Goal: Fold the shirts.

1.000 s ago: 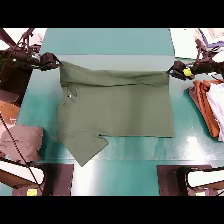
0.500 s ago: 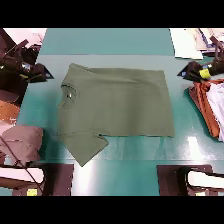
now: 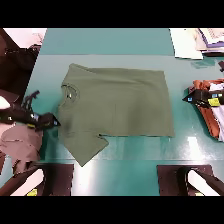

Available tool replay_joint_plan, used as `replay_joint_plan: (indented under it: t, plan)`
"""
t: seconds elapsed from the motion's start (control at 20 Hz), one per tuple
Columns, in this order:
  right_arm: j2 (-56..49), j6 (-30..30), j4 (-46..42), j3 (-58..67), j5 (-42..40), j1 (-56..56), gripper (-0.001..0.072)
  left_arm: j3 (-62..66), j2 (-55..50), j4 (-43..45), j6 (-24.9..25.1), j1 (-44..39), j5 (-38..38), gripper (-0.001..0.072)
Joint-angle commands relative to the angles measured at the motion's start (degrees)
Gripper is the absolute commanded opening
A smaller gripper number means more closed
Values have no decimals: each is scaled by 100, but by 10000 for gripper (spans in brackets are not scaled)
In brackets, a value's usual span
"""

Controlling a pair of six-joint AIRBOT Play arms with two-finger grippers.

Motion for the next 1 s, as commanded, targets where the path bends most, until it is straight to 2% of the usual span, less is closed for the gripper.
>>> replay_joint_plan:
  t: [0.0,0.3,0.5,0.65,0.7,0.75,0.8,0.85,0.95]
  plan:
    - [387,-109,55,-267,-28,-164,433,-1233,732,28,-170,2,332,541]
    - [367,-127,348,-256,9,-170,433,-1375,737,-111,-275,0,699,541]
    - [369,-162,354,-256,22,-170,433,-1377,717,-323,-275,-37,1209,540]
    - [369,-162,354,-256,24,-170,433,-1386,713,-363,-286,-503,1534,539]
    - [369,-162,352,-256,22,-170,433,-1386,713,-363,-328,-645,1554,469]
    - [369,-162,352,-256,24,-173,433,-1386,713,-363,-319,-743,1547,220]
    - [369,-162,348,-256,26,-173,433,-1386,713,-365,-323,-785,1539,65]
    - [369,-164,339,-256,76,-175,433,-1379,715,-409,-321,-793,1504,32]
    - [365,-175,162,-260,319,-271,433,-1316,715,-518,-321,-793,1292,31]
